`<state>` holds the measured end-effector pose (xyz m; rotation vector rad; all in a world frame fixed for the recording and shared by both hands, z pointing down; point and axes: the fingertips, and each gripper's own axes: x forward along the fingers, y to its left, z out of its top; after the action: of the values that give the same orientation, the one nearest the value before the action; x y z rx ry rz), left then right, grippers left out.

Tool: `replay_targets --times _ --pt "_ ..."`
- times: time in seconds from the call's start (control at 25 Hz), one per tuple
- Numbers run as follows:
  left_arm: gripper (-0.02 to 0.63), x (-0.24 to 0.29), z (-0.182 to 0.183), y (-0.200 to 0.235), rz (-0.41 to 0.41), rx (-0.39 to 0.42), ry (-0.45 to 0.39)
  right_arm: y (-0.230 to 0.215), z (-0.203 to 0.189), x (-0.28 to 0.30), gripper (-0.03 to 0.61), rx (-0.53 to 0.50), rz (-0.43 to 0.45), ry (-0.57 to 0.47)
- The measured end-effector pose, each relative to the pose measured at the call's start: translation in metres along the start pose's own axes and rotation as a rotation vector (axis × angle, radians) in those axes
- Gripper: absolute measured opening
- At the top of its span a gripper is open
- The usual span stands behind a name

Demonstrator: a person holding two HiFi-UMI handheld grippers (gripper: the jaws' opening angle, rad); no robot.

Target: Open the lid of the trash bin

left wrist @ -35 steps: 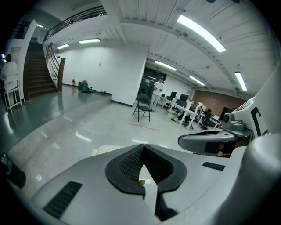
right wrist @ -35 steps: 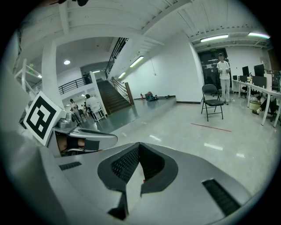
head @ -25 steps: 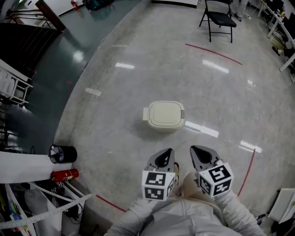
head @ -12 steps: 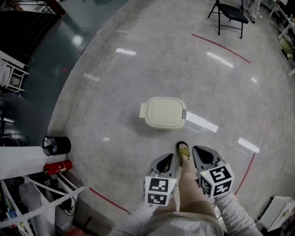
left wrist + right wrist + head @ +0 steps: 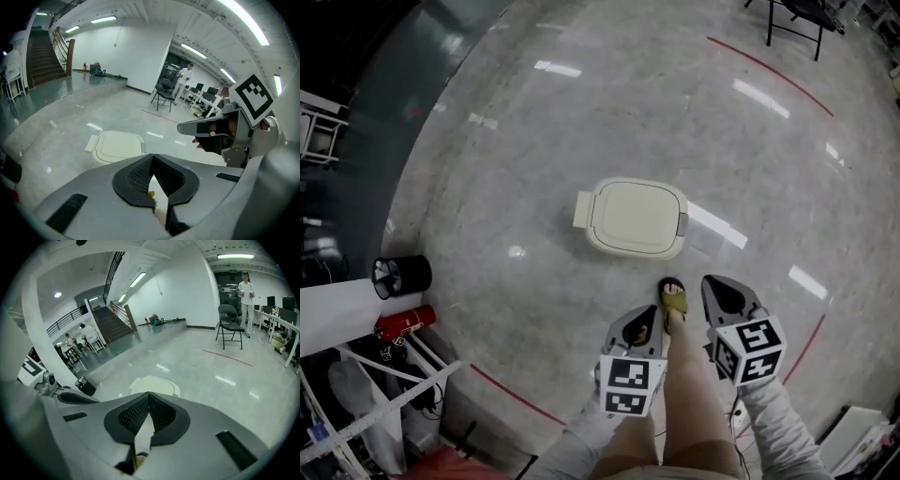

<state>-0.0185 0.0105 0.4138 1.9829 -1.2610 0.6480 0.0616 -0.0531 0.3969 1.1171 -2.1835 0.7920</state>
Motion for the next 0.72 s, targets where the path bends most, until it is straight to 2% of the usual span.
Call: replay_targets --times 0.36,0.72 --pt "0.005 0.064 -0.048 0.024 0.027 -0.024 0.092 -0.037 -0.029 0.077 -0.005 0.013 -0.01 0.045" --pt "0.005 0.111 -0.074 0.043 0.035 -0.041 0.127 -0.069 -0.055 0.136 -0.006 0.016 -0.037 0.081"
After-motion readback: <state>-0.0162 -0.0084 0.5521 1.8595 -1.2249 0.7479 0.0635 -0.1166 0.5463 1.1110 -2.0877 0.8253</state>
